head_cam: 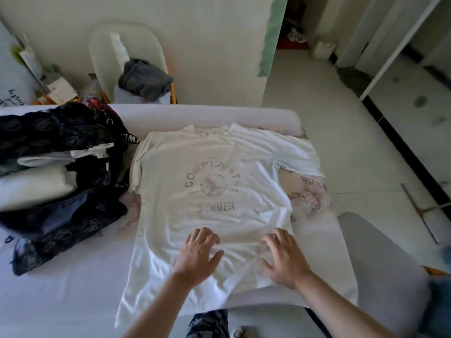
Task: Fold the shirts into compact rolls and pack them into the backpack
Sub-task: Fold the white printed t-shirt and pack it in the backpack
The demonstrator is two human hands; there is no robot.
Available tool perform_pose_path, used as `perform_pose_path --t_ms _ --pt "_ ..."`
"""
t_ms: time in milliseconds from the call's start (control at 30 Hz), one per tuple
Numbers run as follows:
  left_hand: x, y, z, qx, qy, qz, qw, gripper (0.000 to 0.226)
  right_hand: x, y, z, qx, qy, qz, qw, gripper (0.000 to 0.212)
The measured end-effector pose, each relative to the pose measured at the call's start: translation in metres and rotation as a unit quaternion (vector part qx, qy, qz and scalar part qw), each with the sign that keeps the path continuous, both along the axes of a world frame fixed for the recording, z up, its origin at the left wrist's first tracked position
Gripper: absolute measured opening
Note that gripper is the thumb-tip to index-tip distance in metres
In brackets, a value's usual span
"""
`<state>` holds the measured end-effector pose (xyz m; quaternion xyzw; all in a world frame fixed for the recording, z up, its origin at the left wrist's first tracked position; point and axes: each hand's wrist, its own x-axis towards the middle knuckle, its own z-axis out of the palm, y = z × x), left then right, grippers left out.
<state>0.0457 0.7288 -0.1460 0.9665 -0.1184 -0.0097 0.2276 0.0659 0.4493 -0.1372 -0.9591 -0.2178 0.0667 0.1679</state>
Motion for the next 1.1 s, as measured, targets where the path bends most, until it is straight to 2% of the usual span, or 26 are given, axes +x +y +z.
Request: perform_pose_path --t_ms 167,233,300,367,433,500,567,667,733,800,933,1033,1100 --pt "-0.041 -0.02 -0.008 0.07 0.042 -0.078 0.994 0.069 -0.029 -0.042 0.0 -0.059 0.059 0.101 0.991 0.066" --pt "-0.047 -0.02 -0.006 0.091 0.044 -0.087 0.991 0.072 -0.034 -0.049 -0.004 -0.05 0.049 0.096 0.993 0.06" --pt "-0.048 -0.018 -0.006 0.085 0.046 -0.089 0.991 0.059 -0.034 -0.05 -0.006 -0.025 0.029 0.074 0.997 0.04" --pt "-0.05 -0.017 -0.008 0.062 0.033 -0.083 0.994 0.033 -0.029 -0.047 -0.006 -0.015 0.02 0.05 0.998 0.027" --pt "-0.051 -0.02 -0.007 0.03 0.036 -0.062 0.997 0.015 -0.024 -0.042 0.008 -0.006 0.052 0.004 0.999 0.017" --pt "-0.049 -0.026 0.004 0.016 0.091 -0.033 0.995 0.017 -0.018 -0.038 0.025 0.008 0.11 -0.037 0.993 0.008" --pt "-0.04 -0.028 0.026 0.032 0.201 -0.004 0.979 0.02 -0.01 -0.036 0.042 0.028 0.191 -0.052 0.98 0.004" --pt "-0.015 -0.024 0.057 0.07 0.372 -0.054 0.924 0.012 0.004 -0.037 0.063 0.071 0.262 -0.069 0.96 0.023" --pt "0.005 -0.022 0.073 0.097 0.415 -0.083 0.901 0.015 0.015 -0.038 0.072 0.084 0.279 -0.071 0.954 0.028" --pt "0.029 -0.02 0.088 0.123 0.407 -0.092 0.901 0.017 0.031 -0.036 0.08 0.1 0.269 -0.085 0.954 0.031" --pt "0.102 -0.017 0.119 0.11 0.335 -0.062 0.934 0.019 0.088 -0.022 0.098 0.146 0.214 -0.159 0.953 0.028" --pt "0.169 -0.014 0.137 0.031 0.197 0.028 0.98 0.023 0.148 -0.006 0.115 0.181 0.109 -0.216 0.953 0.01" --pt "0.208 -0.012 0.143 -0.049 0.081 0.116 0.989 0.031 0.184 0.002 0.12 0.174 0.008 -0.271 0.947 0.028"
